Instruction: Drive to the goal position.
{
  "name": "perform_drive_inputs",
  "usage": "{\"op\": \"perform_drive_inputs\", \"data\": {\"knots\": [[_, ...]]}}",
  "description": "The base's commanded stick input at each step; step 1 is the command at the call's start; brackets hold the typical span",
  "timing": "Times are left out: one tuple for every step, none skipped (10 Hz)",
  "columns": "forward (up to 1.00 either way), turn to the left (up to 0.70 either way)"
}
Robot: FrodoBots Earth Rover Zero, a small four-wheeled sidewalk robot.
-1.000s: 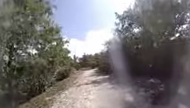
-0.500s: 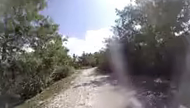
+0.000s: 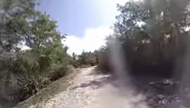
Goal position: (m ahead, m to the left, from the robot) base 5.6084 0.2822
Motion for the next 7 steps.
{"op": "perform_drive_inputs", "data": {"knots": [[0.60,0.01],[0.60,0.01],[0.60,0.01],[0.60,0.01],[0.60,0.01],[0.60,0.01],[0.60,0.01]]}}
